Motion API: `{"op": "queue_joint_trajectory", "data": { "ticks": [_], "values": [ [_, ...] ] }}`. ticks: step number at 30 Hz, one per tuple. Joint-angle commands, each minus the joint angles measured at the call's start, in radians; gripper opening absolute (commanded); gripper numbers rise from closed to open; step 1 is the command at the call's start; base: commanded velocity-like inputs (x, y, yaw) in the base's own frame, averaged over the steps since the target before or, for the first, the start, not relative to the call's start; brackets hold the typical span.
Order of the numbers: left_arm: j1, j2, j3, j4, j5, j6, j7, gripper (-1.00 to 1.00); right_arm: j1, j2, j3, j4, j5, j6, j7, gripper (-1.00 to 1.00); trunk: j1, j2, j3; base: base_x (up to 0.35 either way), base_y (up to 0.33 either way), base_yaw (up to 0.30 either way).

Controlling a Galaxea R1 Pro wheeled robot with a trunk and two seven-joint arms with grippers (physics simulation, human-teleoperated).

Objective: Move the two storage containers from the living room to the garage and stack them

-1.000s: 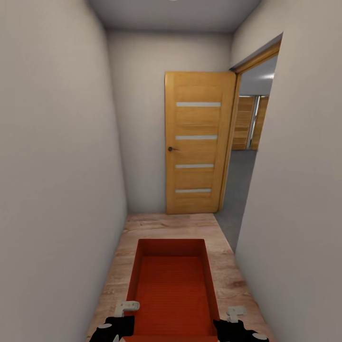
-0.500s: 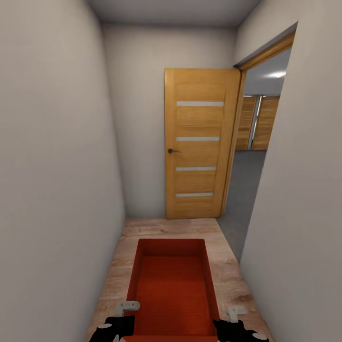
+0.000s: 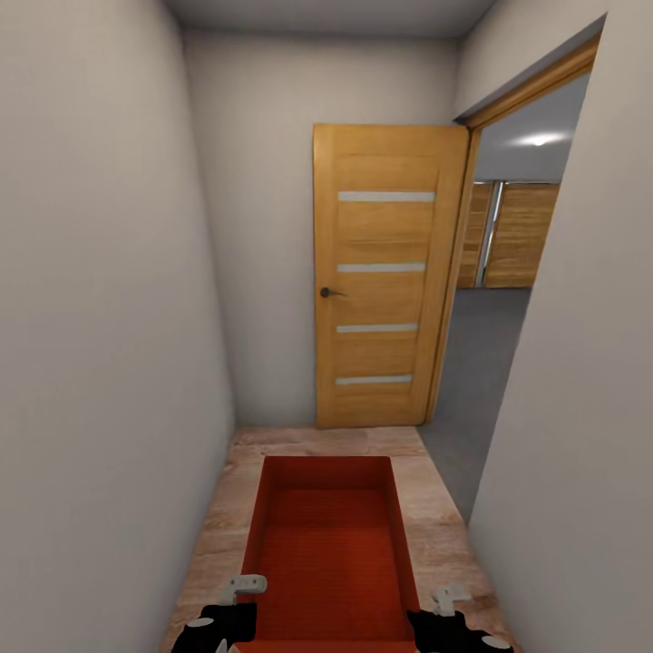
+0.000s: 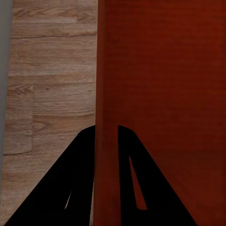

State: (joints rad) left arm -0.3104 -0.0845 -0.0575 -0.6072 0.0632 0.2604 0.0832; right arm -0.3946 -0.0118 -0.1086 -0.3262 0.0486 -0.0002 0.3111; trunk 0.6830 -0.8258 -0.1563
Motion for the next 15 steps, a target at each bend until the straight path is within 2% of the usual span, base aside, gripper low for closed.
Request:
{"op": "queue_joint_trajectory", "data": {
  "ticks": [1, 15],
  "values": [
    [-0.001, -0.027, 0.000, -0.025, -0.003, 0.006, 0.009, -1.00, 0.000, 0.009, 0.033, 0.003, 0.011, 0.000, 0.008, -1.00, 0.001, -0.001, -0.002, 0.326, 0.000, 0.000],
    [-0.001, -0.028, 0.000, -0.025, -0.003, 0.006, 0.009, -1.00, 0.000, 0.008, 0.035, 0.003, 0.011, 0.000, 0.008, -1.00, 0.001, -0.001, -0.002, 0.326, 0.000, 0.000]
  ]
}}
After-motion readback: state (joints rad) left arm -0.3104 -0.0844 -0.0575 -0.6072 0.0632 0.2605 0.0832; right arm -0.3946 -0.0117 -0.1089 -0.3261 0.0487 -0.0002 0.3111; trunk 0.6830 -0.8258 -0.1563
